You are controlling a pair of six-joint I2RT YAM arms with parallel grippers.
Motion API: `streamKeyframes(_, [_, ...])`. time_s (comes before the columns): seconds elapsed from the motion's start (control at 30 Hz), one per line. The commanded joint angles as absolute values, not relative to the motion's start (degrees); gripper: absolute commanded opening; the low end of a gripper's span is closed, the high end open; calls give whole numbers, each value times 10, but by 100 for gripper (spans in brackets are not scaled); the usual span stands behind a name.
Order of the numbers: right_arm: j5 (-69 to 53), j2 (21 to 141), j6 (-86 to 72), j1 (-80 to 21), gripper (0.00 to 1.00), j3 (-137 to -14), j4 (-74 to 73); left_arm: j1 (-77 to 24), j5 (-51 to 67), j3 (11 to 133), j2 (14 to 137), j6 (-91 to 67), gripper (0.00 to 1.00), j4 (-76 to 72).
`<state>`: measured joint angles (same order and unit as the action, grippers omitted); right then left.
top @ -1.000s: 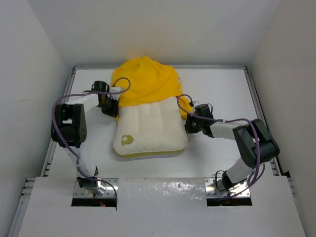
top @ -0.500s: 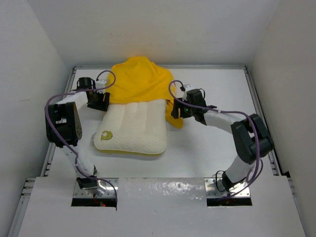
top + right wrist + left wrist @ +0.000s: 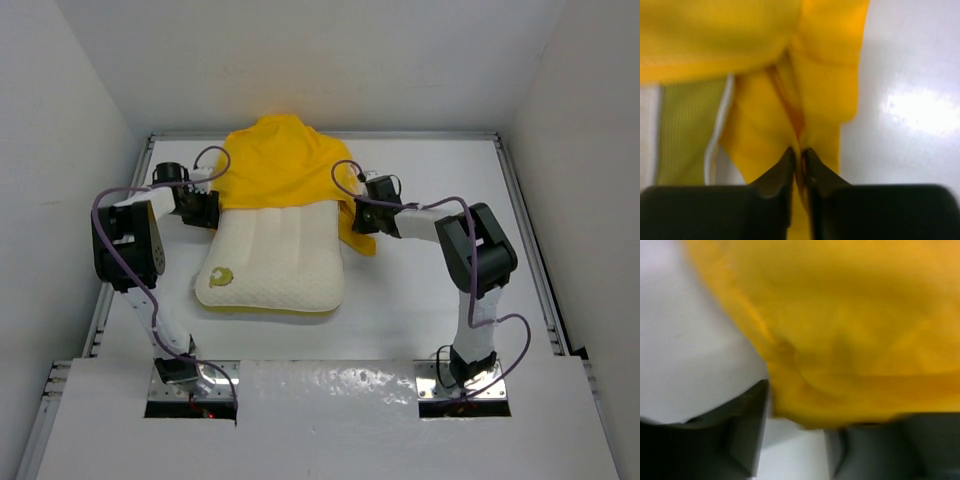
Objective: Put the pillow into the pillowcase
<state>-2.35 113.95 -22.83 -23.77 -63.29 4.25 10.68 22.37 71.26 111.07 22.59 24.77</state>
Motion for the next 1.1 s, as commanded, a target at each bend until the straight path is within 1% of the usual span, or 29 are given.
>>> streamKeyframes(0.0, [-60, 1132, -246, -236, 0, -585, 23, 108, 303, 721, 1134, 225, 38, 248])
streamKeyframes(0.07, [-91, 1117, -250, -236, 0, -547, 46, 108, 346, 721, 1129, 245, 17, 257])
streamKeyframes(0.1, [-110, 1108, -253, -236, 0, -536, 64, 108, 364, 722, 1125, 256, 0, 265])
streamKeyframes(0.13, [-152, 1087, -257, -236, 0, -514, 74, 108, 396, 720, 1119, 265, 0, 280])
streamKeyframes(0.2, [-193, 1057, -267, -237, 0, -489, 112, 106, 423, 709, 1087, 306, 0, 299])
streamKeyframes(0.23, [-234, 1019, -279, -241, 0, -458, 144, 106, 442, 696, 1051, 334, 0, 312])
streamKeyframes(0.27, [-256, 995, -287, -243, 0, -441, 144, 107, 447, 696, 1027, 349, 0, 317])
streamKeyframes(0.3, [-278, 971, -298, -244, 0, -427, 178, 108, 453, 681, 1004, 363, 0, 323])
streamKeyframes(0.33, [-301, 921, -310, -245, 0, -401, 196, 108, 465, 676, 978, 379, 0, 344])
streamKeyframes(0.37, [-351, 893, -338, -246, 0, -389, 213, 108, 471, 674, 935, 409, 0, 361])
streamKeyframes(0.47, [-414, 777, -400, -250, 0, -363, 271, 110, 498, 699, 877, 459, 0, 459])
streamKeyframes(0.5, [-423, 747, -412, -251, 0, -360, 292, 112, 510, 729, 869, 468, 0, 515])
streamKeyframes(0.6, [-439, 651, -460, -252, 0, -386, 318, 114, 535, 826, 860, 457, 0, 589])
streamKeyframes(0.63, [-436, 634, -466, -251, 0, -398, 320, 114, 531, 856, 868, 432, 0, 591])
streamKeyframes(0.67, [-426, 610, -480, -250, 0, -413, 322, 115, 525, 915, 876, 378, 0, 592])
streamKeyframes(0.73, [-426, 601, -515, -233, 0, -467, 330, 115, 491, 974, 909, 291, 0, 583])
streamKeyframes(0.77, [-426, 605, -532, -221, 0, -487, 344, 116, 478, 1035, 924, 262, 0, 580])
streamKeyframes(0.8, [-426, 611, -551, -208, 0, -525, 348, 118, 458, 1064, 939, 239, 0, 581])
streamKeyframes(0.83, [-425, 617, -587, -180, 0, -543, 349, 123, 449, 1094, 973, 196, 0, 583])
streamKeyframes(0.87, [-422, 625, -606, -166, 0, -560, 356, 127, 447, 1150, 992, 178, 0, 585])
streamKeyframes(0.97, [-418, 666, -697, -115, 0, -612, 396, 141, 460, 1241, 1059, 123, 0, 608])
streamKeyframes(1.07, [-418, 735, -789, -68, 0, -670, 448, 147, 447, 1289, 1121, 102, 0, 622])
